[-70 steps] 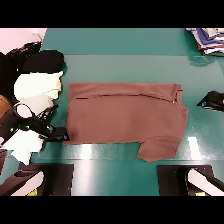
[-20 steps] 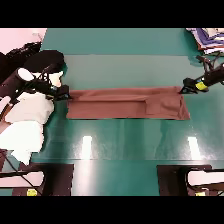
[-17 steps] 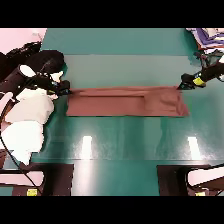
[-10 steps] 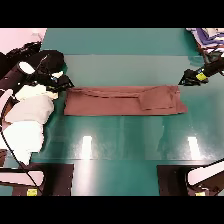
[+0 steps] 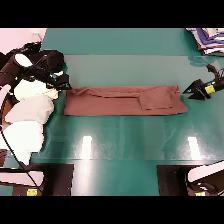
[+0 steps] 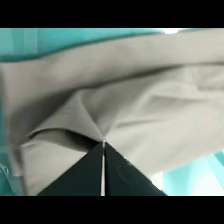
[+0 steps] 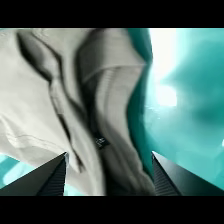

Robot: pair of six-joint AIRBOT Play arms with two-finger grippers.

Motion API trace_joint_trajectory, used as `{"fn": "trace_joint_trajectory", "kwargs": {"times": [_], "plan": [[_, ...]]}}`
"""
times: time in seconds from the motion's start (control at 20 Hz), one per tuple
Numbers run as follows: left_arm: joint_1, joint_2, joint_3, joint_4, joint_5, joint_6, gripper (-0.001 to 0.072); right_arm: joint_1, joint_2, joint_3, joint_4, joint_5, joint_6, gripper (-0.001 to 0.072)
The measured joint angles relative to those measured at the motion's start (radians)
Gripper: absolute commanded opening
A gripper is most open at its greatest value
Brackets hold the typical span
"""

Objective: Fold the shirts.

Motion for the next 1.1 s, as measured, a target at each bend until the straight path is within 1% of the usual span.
{"fn": "trace_joint_trajectory", "kwargs": {"times": [0.15, 0.3, 0.45, 0.5, 0.6, 0.65, 0.7, 0.75, 0.8, 0.85, 1.05, 1.1], "plan": [[-0.044, 0.000, 0.004, -0.002, 0.000, 0.001, 0.0028, -0.010, -0.024, -0.060, 0.023, -0.024, -0.039, 0.0595], [-0.077, 0.000, 0.005, -0.002, 0.003, 0.002, 0.0028, 0.019, -0.047, -0.082, 0.073, -0.016, -0.082, 0.0595], [-0.084, 0.000, 0.011, 0.042, 0.000, -0.008, 0.0028, 0.058, -0.060, -0.090, 0.105, -0.024, -0.115, 0.0588], [-0.085, 0.000, 0.012, 0.063, 0.000, -0.019, 0.0029, 0.070, -0.061, -0.091, 0.108, -0.027, -0.121, 0.0535], [-0.081, 0.000, 0.014, 0.108, 0.003, -0.037, 0.0029, 0.093, -0.066, -0.094, 0.109, -0.039, -0.130, 0.0401], [-0.081, 0.000, 0.014, 0.132, 0.005, -0.044, 0.0031, 0.104, -0.067, -0.096, 0.109, -0.041, -0.134, 0.0348], [-0.080, 0.000, 0.015, 0.154, 0.008, -0.053, 0.0090, 0.113, -0.068, -0.096, 0.106, -0.045, -0.140, 0.0261], [-0.079, 0.000, 0.016, 0.177, 0.015, -0.064, 0.0356, 0.121, -0.068, -0.097, 0.103, -0.049, -0.147, 0.0156], [-0.079, 0.000, 0.016, 0.201, 0.019, -0.075, 0.0540, 0.129, -0.069, -0.097, 0.100, -0.051, -0.154, 0.0059], [-0.079, 0.000, 0.020, 0.225, 0.022, -0.086, 0.0537, 0.135, -0.069, -0.097, 0.097, -0.056, -0.161, 0.0013], [-0.078, 0.000, 0.096, 0.330, 0.017, -0.130, 0.0536, 0.148, -0.066, -0.097, 0.108, -0.048, -0.192, 0.0011], [-0.077, 0.000, 0.130, 0.348, 0.010, -0.139, 0.0510, 0.149, -0.060, -0.097, 0.110, -0.047, -0.195, 0.0011]]}}
